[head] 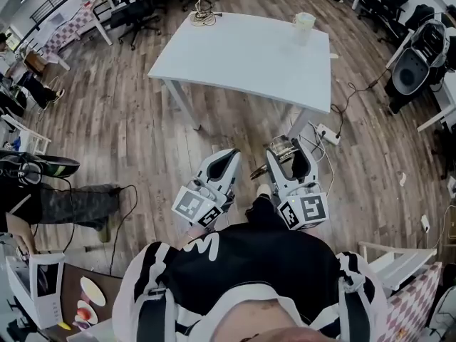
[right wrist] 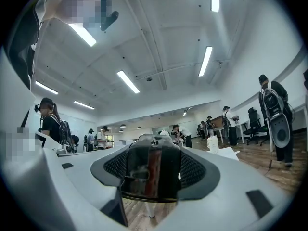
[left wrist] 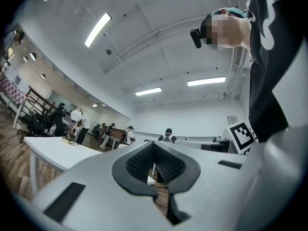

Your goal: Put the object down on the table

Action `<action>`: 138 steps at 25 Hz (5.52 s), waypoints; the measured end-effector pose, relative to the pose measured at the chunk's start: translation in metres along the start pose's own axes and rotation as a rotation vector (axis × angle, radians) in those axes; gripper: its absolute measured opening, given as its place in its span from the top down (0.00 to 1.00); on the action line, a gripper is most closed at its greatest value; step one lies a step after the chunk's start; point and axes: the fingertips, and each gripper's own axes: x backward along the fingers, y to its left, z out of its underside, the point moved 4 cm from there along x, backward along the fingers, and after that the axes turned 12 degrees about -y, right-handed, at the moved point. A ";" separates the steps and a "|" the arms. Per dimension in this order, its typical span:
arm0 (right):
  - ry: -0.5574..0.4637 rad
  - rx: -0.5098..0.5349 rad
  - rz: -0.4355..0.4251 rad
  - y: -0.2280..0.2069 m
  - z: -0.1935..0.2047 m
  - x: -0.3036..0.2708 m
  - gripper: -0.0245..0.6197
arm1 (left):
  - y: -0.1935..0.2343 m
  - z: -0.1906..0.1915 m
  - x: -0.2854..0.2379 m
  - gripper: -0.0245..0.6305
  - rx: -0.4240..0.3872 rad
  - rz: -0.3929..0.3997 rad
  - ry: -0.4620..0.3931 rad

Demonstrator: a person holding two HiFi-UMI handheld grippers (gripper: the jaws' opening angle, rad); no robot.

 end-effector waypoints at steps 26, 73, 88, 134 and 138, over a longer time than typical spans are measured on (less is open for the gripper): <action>-0.010 -0.027 -0.024 -0.180 0.012 -0.166 0.50 | 0.097 0.040 -0.198 0.96 -0.073 -0.055 -0.028; -0.012 -0.013 -0.001 -0.250 0.059 -0.330 0.50 | 0.257 0.063 -0.312 0.96 -0.079 -0.040 -0.017; -0.015 -0.017 0.046 -0.263 0.093 -0.443 0.50 | 0.365 0.066 -0.373 0.96 -0.051 0.031 0.018; 0.406 0.207 -0.162 -0.322 0.256 -0.454 0.50 | 0.381 0.089 -0.346 0.96 -0.043 -0.200 0.073; 0.440 0.208 -0.173 -0.325 0.268 -0.454 0.50 | 0.380 0.090 -0.345 0.96 -0.044 -0.211 0.078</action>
